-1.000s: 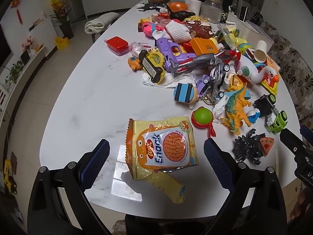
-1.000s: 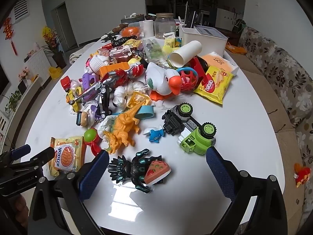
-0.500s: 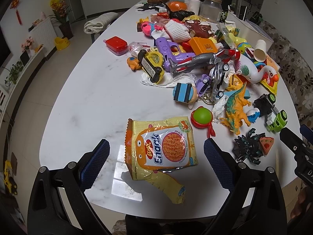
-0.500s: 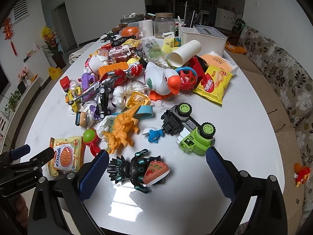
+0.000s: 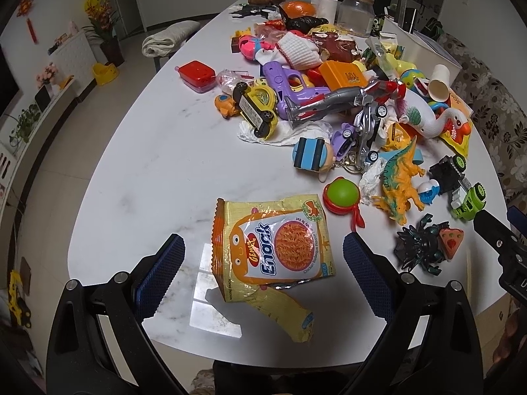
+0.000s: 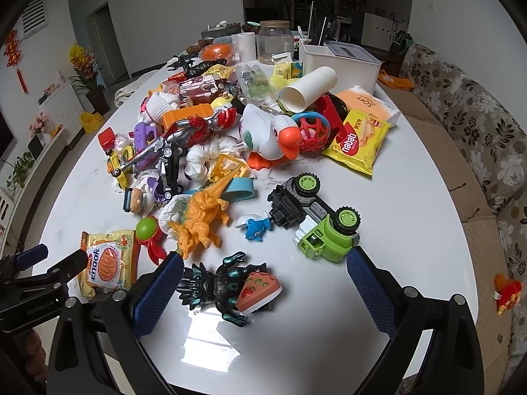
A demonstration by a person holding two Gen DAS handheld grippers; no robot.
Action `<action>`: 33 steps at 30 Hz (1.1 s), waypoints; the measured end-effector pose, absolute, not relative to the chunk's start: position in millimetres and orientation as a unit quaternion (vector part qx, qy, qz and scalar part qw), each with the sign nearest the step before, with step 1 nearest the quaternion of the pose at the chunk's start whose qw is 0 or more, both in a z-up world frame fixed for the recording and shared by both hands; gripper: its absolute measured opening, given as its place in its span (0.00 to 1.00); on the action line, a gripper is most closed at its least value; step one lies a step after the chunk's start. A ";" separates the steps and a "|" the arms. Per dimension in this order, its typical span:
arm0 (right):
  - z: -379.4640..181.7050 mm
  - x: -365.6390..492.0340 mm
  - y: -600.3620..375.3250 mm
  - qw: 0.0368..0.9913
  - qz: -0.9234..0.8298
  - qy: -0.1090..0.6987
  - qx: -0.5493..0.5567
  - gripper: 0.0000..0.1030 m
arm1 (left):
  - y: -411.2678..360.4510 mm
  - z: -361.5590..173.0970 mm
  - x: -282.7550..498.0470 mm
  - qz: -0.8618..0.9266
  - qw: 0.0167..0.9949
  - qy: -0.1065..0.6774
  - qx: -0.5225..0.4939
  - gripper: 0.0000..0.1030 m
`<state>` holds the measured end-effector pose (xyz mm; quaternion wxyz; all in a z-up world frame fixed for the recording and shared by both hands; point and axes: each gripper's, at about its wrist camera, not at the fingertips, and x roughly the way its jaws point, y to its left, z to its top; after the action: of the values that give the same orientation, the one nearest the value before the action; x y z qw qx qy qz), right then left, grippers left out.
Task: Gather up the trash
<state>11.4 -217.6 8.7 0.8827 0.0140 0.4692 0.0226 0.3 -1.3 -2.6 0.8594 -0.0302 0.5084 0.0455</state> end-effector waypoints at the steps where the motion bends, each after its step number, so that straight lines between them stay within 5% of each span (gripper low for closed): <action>1: 8.3 11.8 -218.2 0.883 0.022 0.469 0.013 0.95 | -1.3 -2.7 0.2 0.046 0.859 0.508 -0.030 0.92; 33: 6.9 24.7 -234.4 0.881 0.007 0.473 0.001 0.95 | -3.9 -3.2 -1.3 0.043 0.859 0.510 -0.020 0.92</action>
<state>24.7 -234.4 6.9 0.8812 0.0013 0.4727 0.0069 -1.3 -3.9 -3.2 0.8590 -0.0202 0.5099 0.0429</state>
